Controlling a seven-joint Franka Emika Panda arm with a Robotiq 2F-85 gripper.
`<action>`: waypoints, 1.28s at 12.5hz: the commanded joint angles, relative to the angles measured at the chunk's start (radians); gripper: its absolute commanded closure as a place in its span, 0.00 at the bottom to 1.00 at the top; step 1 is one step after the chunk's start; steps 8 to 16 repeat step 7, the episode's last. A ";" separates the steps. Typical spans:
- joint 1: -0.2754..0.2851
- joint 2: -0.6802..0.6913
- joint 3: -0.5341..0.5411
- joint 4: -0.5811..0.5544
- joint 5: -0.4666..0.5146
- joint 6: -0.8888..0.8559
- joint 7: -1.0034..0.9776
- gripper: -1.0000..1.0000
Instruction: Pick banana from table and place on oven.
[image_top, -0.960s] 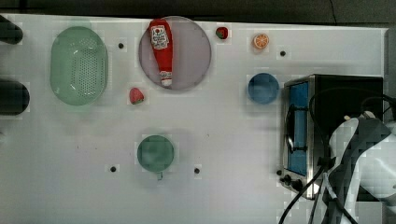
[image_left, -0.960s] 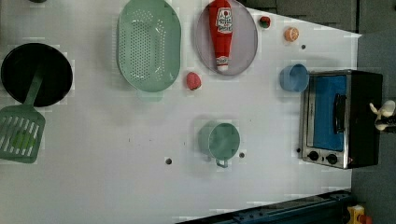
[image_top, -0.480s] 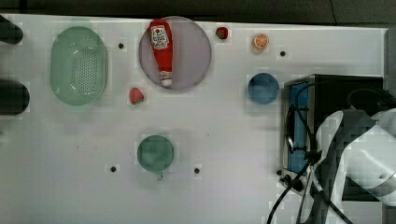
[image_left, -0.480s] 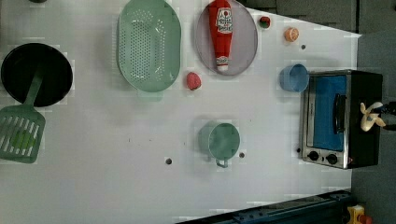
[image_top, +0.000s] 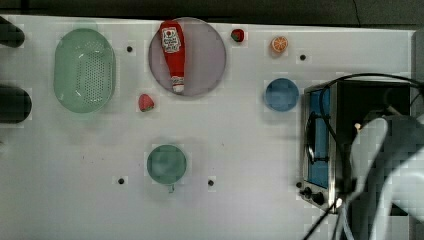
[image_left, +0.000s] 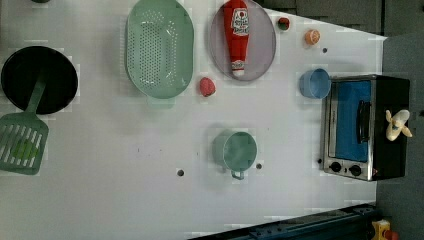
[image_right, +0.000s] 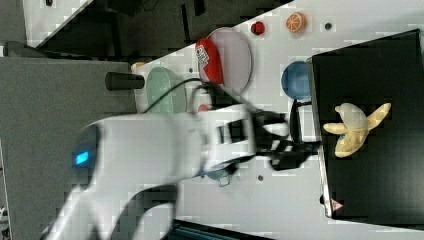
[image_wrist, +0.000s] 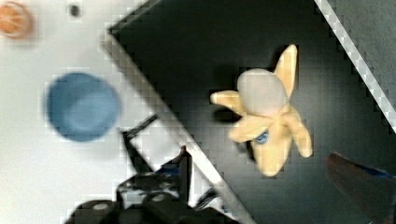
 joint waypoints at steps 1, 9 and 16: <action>0.062 -0.127 0.069 0.082 0.014 -0.116 0.079 0.00; 0.093 -0.258 0.451 0.071 -0.002 -0.377 0.767 0.00; 0.093 -0.258 0.451 0.071 -0.002 -0.377 0.767 0.00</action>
